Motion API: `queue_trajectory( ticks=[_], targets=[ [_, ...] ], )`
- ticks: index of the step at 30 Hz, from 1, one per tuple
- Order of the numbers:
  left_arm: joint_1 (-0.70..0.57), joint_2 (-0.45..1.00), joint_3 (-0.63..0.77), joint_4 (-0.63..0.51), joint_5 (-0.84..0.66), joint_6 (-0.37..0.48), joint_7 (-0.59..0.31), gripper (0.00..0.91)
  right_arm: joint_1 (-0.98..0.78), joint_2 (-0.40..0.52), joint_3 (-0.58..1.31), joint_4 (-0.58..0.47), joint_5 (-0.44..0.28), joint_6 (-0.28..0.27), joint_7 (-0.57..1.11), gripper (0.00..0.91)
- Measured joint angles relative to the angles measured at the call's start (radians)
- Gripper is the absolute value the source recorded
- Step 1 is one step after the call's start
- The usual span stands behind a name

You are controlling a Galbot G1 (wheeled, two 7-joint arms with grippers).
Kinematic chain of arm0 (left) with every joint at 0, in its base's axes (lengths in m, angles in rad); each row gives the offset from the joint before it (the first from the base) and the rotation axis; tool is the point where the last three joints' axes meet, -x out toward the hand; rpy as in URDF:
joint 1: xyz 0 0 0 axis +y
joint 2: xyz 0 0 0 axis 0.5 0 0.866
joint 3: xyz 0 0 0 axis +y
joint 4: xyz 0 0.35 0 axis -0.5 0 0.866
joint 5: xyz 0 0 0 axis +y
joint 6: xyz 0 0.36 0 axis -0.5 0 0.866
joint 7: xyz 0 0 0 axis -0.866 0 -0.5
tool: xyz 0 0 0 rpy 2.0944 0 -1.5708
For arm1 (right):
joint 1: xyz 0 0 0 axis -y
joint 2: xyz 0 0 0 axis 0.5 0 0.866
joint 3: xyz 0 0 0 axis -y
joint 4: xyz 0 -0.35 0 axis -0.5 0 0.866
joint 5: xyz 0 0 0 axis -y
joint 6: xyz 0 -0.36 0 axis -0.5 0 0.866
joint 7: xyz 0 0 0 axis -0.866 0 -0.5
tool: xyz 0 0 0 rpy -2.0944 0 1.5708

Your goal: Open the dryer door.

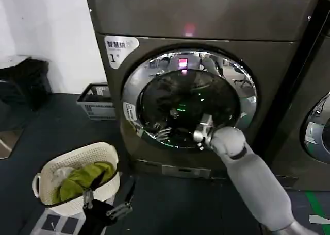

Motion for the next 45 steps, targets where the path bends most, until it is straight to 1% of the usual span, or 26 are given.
queue_trajectory(
  ticks=[10,21,24,32,35,38,41,45],
  targets=[
    [0.007,0.001,0.002,-0.009,0.007,-0.007,-0.002,0.907,0.032,0.053,-0.041,-0.042,-0.007,-0.001,0.048,0.907],
    [0.006,0.002,0.003,-0.01,0.008,-0.007,-0.004,0.907,0.041,0.069,-0.057,-0.063,-0.003,0.001,0.053,0.907],
    [0.005,0.002,0.003,-0.01,0.008,-0.006,-0.005,0.907,0.051,0.067,-0.061,-0.071,0.018,-0.008,0.015,0.907],
    [-0.003,0.006,-0.003,0.002,0.006,-0.008,-0.005,0.907,0.05,0.058,-0.072,-0.072,0.049,-0.011,-0.03,0.907],
    [-0.008,0.009,-0.005,0.005,0.005,0.0,-0.012,0.907,0.042,0.047,-0.063,-0.062,0.081,-0.017,-0.065,0.907],
    [-0.02,0.016,-0.016,0.009,-0.003,0.026,-0.014,0.907,0.032,0.032,-0.052,-0.048,0.118,-0.023,-0.117,0.907],
    [-0.034,0.023,-0.033,0.011,-0.042,0.058,-0.007,0.907,0.022,0.014,-0.04,-0.03,0.143,-0.026,-0.172,0.907],
    [-0.055,0.038,-0.073,0.022,-0.099,0.114,0.054,0.907,0.004,-0.02,-0.026,0.002,0.182,-0.035,-0.234,0.907]
  ],
)
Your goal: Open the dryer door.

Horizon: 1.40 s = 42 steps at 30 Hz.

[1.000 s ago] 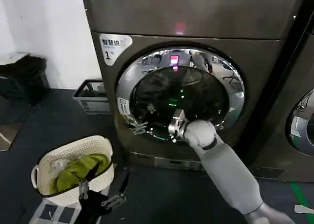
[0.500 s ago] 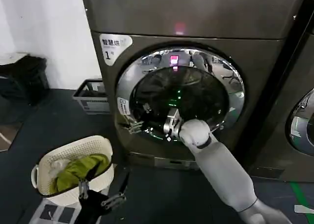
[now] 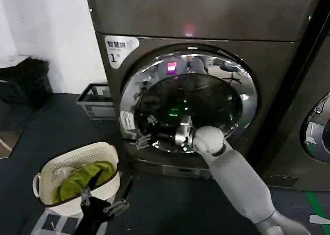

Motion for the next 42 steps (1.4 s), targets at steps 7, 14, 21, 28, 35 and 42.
queue_trajectory(
  ticks=[7,14,21,28,35,42],
  targets=[
    [-0.054,0.045,-0.133,0.019,-0.139,0.065,0.073,0.907,-0.035,-0.046,0.024,0.059,0.04,0.005,-0.078,0.907],
    [-0.119,0.099,-0.242,0.068,-0.222,0.081,0.083,0.907,-0.079,-0.085,0.046,0.113,0.042,0.018,-0.145,0.907],
    [-0.192,0.166,-0.303,0.123,-0.333,0.071,0.081,0.907,-0.14,-0.119,0.075,0.167,0.035,0.018,-0.222,0.907],
    [-0.253,0.244,-0.313,0.185,-0.426,0.058,0.053,0.907,-0.183,-0.139,0.095,0.201,0.036,0.041,-0.267,0.907],
    [-0.314,0.332,-0.275,0.238,-0.516,0.057,0.047,0.907,-0.246,-0.176,0.129,0.247,0.041,0.066,-0.338,0.907],
    [-0.386,0.434,-0.194,0.275,-0.569,0.067,0.036,0.907,-0.299,-0.211,0.167,0.288,0.06,0.086,-0.359,0.907]
  ],
)
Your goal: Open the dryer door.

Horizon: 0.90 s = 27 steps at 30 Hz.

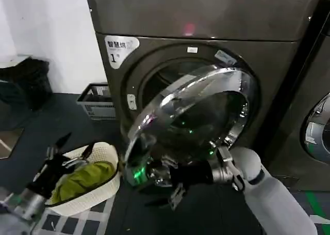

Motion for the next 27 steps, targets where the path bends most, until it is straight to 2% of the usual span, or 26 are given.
queue_trajectory(
  ticks=[10,18,27],
  targets=[
    [-0.14,0.147,0.156,0.042,-0.121,-0.001,-0.001,0.907,-0.097,-0.074,0.103,0.063,0.04,0.018,-0.021,0.907],
    [-0.301,0.257,0.333,0.09,-0.18,0.0,0.001,0.907,-0.215,-0.129,0.263,0.105,0.095,0.03,-0.053,0.907],
    [-0.45,0.299,0.48,0.143,-0.284,0.031,0.043,0.907,-0.379,-0.158,0.487,0.105,0.08,0.054,-0.086,0.907]
  ],
)
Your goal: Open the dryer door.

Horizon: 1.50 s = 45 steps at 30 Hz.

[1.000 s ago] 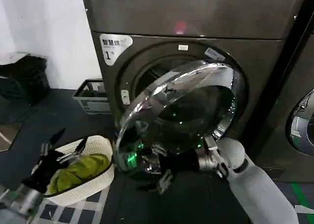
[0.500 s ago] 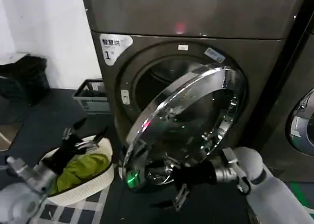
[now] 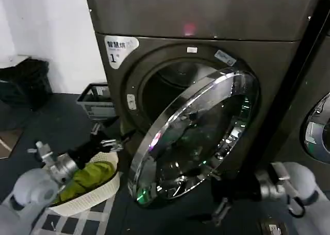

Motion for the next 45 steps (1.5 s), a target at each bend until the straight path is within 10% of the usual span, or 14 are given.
queue_trajectory(
  ticks=[23,45],
  targets=[
    [-0.192,-0.015,0.276,-0.034,0.015,0.012,0.125,0.907,-0.211,0.209,0.657,-0.307,-0.102,0.107,-0.012,0.907],
    [-0.413,-0.112,0.67,0.007,0.054,-0.033,0.103,0.907,-0.367,0.256,1.179,-0.322,-0.047,0.108,0.578,0.907]
  ],
)
